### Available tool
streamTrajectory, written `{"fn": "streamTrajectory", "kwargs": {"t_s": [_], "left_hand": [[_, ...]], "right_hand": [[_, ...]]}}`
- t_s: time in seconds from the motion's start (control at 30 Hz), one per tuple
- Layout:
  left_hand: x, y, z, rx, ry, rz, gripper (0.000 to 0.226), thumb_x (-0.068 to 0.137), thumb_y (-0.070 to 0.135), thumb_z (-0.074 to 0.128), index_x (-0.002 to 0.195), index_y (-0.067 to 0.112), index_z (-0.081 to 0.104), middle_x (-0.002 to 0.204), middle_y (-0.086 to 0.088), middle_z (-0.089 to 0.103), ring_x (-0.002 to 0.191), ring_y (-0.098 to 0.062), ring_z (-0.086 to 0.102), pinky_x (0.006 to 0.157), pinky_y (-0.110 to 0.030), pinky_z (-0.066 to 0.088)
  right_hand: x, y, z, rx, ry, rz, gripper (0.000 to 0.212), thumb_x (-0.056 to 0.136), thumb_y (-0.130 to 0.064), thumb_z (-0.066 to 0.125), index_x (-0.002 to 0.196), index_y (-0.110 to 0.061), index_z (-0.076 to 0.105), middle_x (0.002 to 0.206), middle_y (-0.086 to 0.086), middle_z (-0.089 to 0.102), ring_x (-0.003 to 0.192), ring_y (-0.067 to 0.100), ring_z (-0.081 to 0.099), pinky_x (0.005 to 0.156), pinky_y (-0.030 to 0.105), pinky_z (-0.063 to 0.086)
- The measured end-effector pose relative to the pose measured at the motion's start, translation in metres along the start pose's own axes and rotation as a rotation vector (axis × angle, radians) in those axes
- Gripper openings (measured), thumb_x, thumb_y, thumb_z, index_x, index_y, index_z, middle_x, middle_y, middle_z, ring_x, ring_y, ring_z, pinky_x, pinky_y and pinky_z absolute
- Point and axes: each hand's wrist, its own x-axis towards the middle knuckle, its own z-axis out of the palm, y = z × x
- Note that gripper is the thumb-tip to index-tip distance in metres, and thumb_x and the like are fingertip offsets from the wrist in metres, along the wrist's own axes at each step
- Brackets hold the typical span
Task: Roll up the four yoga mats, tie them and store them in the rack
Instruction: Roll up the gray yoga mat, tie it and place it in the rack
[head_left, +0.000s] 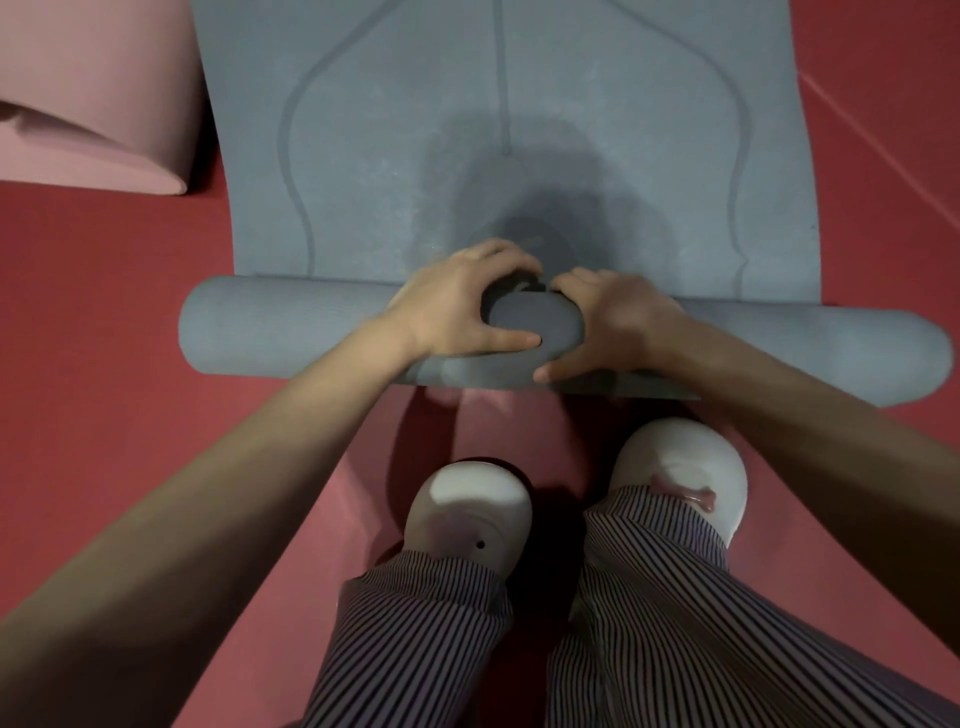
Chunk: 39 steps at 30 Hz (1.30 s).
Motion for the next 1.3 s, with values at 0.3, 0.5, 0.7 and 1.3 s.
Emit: {"fn": "streamTrajectory", "kwargs": {"t_s": [0.3,0.5,0.7,1.3], "left_hand": [[-0.012,0.007,0.014,0.433,-0.016,-0.017,0.1,0.054,0.085,0.052,0.139,0.033,0.043,0.123,0.004,0.061,0.104,-0.025,0.061,0.087,-0.036,0.045],[0.014,0.013,-0.012,0.317,-0.211,-0.153,0.09,0.058,0.08,0.064,0.137,0.048,0.037,0.126,0.015,0.059,0.115,-0.016,0.056,0.09,-0.032,0.043],[0.028,0.005,-0.019,0.231,-0.292,-0.19,0.09,0.054,0.083,0.063,0.134,0.052,0.038,0.124,0.017,0.061,0.114,-0.016,0.058,0.094,-0.035,0.046],[0.02,0.002,-0.01,0.529,-0.134,-0.106,0.116,0.05,0.081,0.066,0.148,0.035,0.024,0.137,0.003,0.049,0.12,-0.026,0.05,0.099,-0.037,0.035]], "right_hand": [[0.008,0.004,-0.01,0.146,-0.061,0.043,0.078,0.061,-0.06,0.076,0.124,-0.023,0.05,0.119,-0.003,0.057,0.104,0.016,0.054,0.087,0.028,0.04],[-0.003,0.003,-0.007,0.119,0.201,0.036,0.075,0.069,-0.061,0.069,0.129,-0.021,0.052,0.124,-0.001,0.055,0.114,0.021,0.052,0.094,0.031,0.038],[-0.009,0.0,0.001,0.015,0.274,0.056,0.101,0.053,-0.066,0.075,0.137,-0.022,0.043,0.132,-0.002,0.05,0.121,0.02,0.046,0.103,0.034,0.033],[0.023,0.016,-0.026,0.113,0.118,0.076,0.079,0.065,-0.061,0.072,0.131,-0.024,0.048,0.127,-0.002,0.054,0.117,0.02,0.049,0.1,0.035,0.036]]}}
